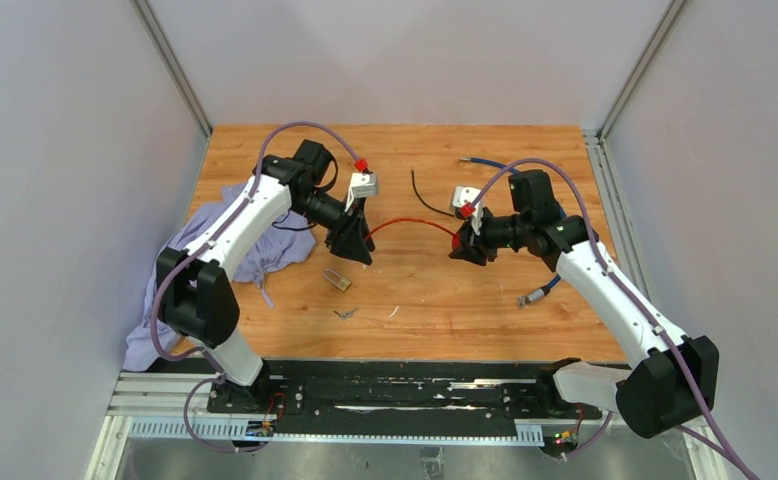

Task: Lock with the key
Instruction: Lock the lock.

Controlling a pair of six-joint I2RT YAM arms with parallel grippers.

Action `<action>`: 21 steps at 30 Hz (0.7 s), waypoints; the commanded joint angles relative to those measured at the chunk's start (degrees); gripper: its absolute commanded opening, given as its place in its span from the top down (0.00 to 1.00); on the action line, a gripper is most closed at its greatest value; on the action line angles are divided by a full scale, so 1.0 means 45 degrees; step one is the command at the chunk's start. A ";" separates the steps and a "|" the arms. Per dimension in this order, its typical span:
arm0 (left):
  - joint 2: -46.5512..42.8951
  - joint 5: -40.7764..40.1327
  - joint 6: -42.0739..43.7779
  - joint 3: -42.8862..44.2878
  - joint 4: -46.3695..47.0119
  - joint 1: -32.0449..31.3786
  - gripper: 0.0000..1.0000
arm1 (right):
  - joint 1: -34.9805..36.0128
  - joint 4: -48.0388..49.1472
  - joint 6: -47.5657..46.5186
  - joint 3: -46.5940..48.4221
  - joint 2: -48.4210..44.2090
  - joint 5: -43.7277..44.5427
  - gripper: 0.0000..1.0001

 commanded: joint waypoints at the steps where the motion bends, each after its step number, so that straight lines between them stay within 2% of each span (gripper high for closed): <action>1: 0.0066 -0.0011 0.0214 0.0480 -0.0259 0.0056 0.50 | -0.0231 -0.0211 -0.0316 0.0407 -0.0231 -0.0162 0.99; 9: 0.0298 -0.0026 0.0077 0.0951 -0.0255 0.0085 0.51 | -0.0232 -0.0463 -0.0761 0.0347 -0.0316 -0.0285 0.99; 16: 0.0216 -0.0097 0.0018 0.0678 -0.0252 0.0078 0.64 | -0.0270 -0.0447 -0.0711 0.0392 -0.0336 0.0006 0.99; 21: 0.0114 -0.0064 -0.0049 0.0581 -0.0257 0.0076 0.78 | -0.0266 -0.0446 -0.0677 0.0438 -0.0274 0.0045 0.99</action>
